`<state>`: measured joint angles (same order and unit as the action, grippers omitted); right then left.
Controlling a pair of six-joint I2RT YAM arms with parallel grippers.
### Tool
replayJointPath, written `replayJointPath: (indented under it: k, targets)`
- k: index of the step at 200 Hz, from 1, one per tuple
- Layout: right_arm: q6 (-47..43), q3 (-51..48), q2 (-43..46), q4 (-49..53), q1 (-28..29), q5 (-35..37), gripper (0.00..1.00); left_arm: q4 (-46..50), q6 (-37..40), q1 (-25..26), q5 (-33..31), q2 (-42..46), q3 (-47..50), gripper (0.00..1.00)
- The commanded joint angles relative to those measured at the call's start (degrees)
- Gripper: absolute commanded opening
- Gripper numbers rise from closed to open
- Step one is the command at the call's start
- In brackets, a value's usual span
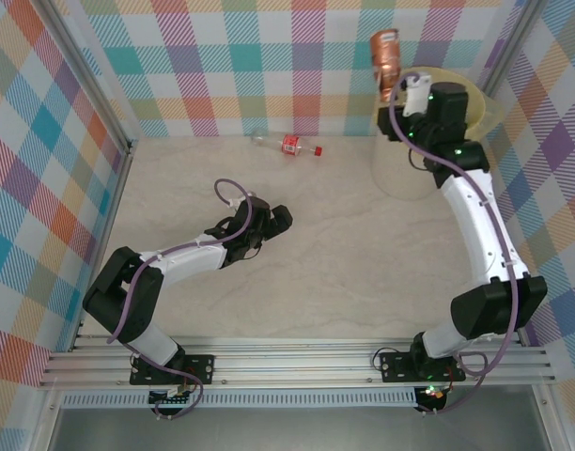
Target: Put the plastic bottles in the bin
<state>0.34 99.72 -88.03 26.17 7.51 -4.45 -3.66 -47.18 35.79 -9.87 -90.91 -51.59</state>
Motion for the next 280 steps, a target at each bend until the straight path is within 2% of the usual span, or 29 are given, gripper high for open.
replayJointPath:
  k: [1,28,55,74,83,102,126,147,165,183,208,246,280]
  targets:
    - [-0.6,3.6,-2.8,5.3,-4.8,1.9,0.20,-1.7,-0.7,-0.4,0.5,0.1,-1.1,1.00]
    - [-1.0,9.9,-7.6,11.1,-10.1,3.0,0.21,-1.1,-0.6,-0.4,-0.2,0.8,-0.8,1.00]
    - [-2.7,15.9,-13.4,15.0,-12.8,3.2,0.22,-0.8,-0.6,-0.4,-0.6,1.1,-0.6,1.00]
    - [-1.6,21.8,-18.0,18.2,-14.1,8.0,0.24,-0.6,-0.7,-0.4,-0.8,1.2,-0.5,1.00]
    - [-1.5,25.0,-20.3,20.2,-14.2,10.8,0.29,-0.4,-0.8,-0.4,-1.1,1.3,-0.4,1.00]
    - [-0.9,32.2,-24.6,25.5,-14.2,15.8,0.50,0.1,-0.8,-0.4,-1.8,1.7,-0.3,1.00]
    - [2.4,35.5,-25.5,27.8,-14.2,20.3,0.64,0.6,-0.7,-0.5,-2.5,1.9,-0.2,1.00]
    - [4.7,35.0,-23.5,26.8,-14.2,20.6,0.72,1.0,-0.6,-0.5,-2.4,1.9,-0.5,1.00]
    - [6.0,34.0,-21.3,25.8,-14.1,17.5,0.76,2.3,-0.7,-0.6,-2.5,1.4,-1.5,1.00]
    - [6.9,31.0,-18.4,24.0,-13.8,11.0,0.82,2.6,-0.7,-0.6,-2.5,0.8,-2.2,1.00]
    - [7.4,22.2,-12.7,16.5,-12.6,-3.7,1.00,2.8,-0.7,-0.6,-2.5,0.4,-2.7,1.00]
    - [6.8,9.5,-7.8,1.1,-7.6,-25.1,1.00,4.9,-2.3,-1.1,-3.9,0.5,-3.3,1.00]
    - [4.4,8.9,-13.9,-1.8,-2.4,-32.4,1.00,8.3,-4.3,-1.9,-5.5,1.4,-3.3,1.00]
